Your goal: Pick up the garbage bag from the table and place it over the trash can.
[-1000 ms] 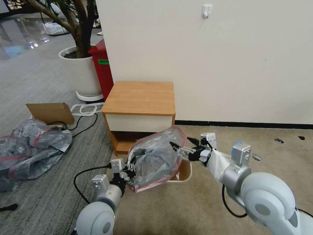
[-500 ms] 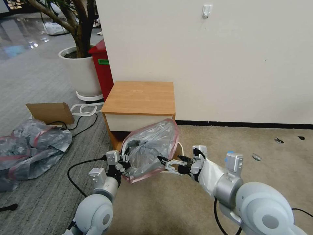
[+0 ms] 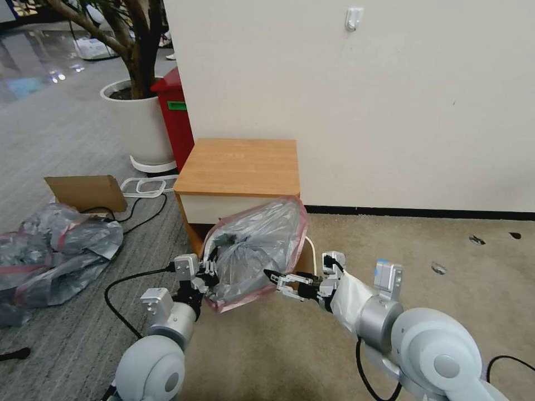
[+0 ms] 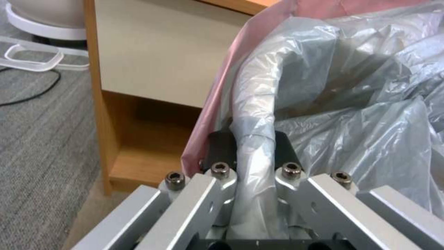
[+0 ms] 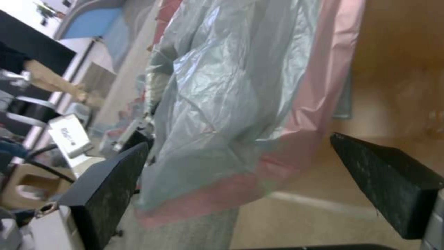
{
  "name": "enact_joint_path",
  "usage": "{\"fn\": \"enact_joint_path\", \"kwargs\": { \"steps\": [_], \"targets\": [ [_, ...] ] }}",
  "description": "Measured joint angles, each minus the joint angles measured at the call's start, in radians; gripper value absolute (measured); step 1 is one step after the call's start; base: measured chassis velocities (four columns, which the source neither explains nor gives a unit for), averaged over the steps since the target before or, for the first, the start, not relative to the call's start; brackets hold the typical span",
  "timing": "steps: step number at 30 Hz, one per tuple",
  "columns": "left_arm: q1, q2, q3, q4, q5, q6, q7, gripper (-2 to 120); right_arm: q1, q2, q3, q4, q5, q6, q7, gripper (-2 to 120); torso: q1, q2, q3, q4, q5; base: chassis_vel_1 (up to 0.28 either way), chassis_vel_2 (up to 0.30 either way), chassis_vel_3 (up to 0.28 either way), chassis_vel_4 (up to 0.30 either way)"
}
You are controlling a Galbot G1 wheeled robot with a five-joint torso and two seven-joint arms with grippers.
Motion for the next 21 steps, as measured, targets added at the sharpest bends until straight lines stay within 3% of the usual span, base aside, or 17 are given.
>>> {"fn": "enact_joint_path", "kwargs": {
  "steps": [11,17,19,21],
  "targets": [
    [0.001,0.001,-0.010,-0.015,-0.043,0.001,0.007,5,0.000,0.040,0.003,-0.030,0.025,0.026,-0.027,97,0.000,0.000,0.000,0.0000,0.0000,0.000,0.000,0.000,0.000],
    [-0.004,-0.002,-0.019,-0.017,-0.103,0.011,0.001,5,-0.005,0.057,0.002,-0.036,-0.006,0.044,-0.052,72,0.000,0.000,0.000,-0.0001,0.0001,0.000,0.000,0.000,0.000],
    [-0.004,-0.002,-0.019,-0.017,-0.106,0.013,0.000,5,-0.006,0.057,0.002,-0.036,-0.011,0.044,-0.054,70,0.000,0.000,0.000,-0.0001,0.0000,0.000,0.000,0.000,0.000],
    [-0.006,-0.007,-0.019,-0.015,-0.120,0.017,-0.004,5,-0.010,0.059,-0.002,-0.036,-0.039,0.046,-0.062,57,0.000,0.000,0.000,0.0000,0.0001,0.000,0.000,0.000,0.000]
  ]
}}
